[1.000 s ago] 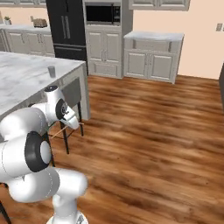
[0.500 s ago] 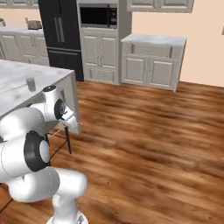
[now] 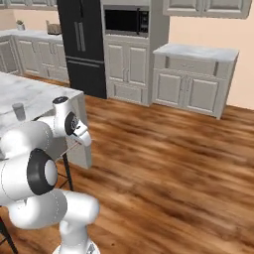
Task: Take a straw from the drawer in front and place it inside the glass cup on the dining counter.
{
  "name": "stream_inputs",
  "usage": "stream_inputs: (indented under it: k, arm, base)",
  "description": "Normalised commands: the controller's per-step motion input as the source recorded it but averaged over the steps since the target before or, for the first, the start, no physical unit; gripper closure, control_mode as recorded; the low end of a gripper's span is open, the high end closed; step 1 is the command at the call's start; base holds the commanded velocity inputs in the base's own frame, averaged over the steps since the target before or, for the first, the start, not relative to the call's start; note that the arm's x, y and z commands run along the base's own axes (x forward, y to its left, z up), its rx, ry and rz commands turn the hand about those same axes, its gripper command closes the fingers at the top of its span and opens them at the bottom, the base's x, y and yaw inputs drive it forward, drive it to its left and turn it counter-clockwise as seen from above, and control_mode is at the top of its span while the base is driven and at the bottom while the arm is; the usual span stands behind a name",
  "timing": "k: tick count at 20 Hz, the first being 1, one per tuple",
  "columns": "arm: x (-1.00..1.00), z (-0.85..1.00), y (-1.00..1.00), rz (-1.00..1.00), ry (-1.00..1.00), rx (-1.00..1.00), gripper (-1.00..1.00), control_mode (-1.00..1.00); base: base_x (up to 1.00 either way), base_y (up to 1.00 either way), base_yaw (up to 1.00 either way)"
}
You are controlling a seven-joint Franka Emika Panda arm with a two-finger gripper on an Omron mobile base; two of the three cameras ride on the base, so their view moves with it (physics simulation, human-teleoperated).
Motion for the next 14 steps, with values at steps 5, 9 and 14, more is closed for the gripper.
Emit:
stream_inputs:
  k: [5, 9, 14]
  arm:
    - [0.00, 0.00, 0.00, 0.00, 0.00, 0.00, 1.00, 1.00]
    - [0.00, 0.00, 0.00, 0.00, 0.00, 0.00, 1.00, 1.00]
    - [0.00, 0.00, 0.00, 0.00, 0.00, 0.00, 1.00, 1.00]
  base:
    - [1.00, -0.38, 0.45]
    - [1.00, -0.36, 0.52]
    - [0.98, -0.29, 0.57]
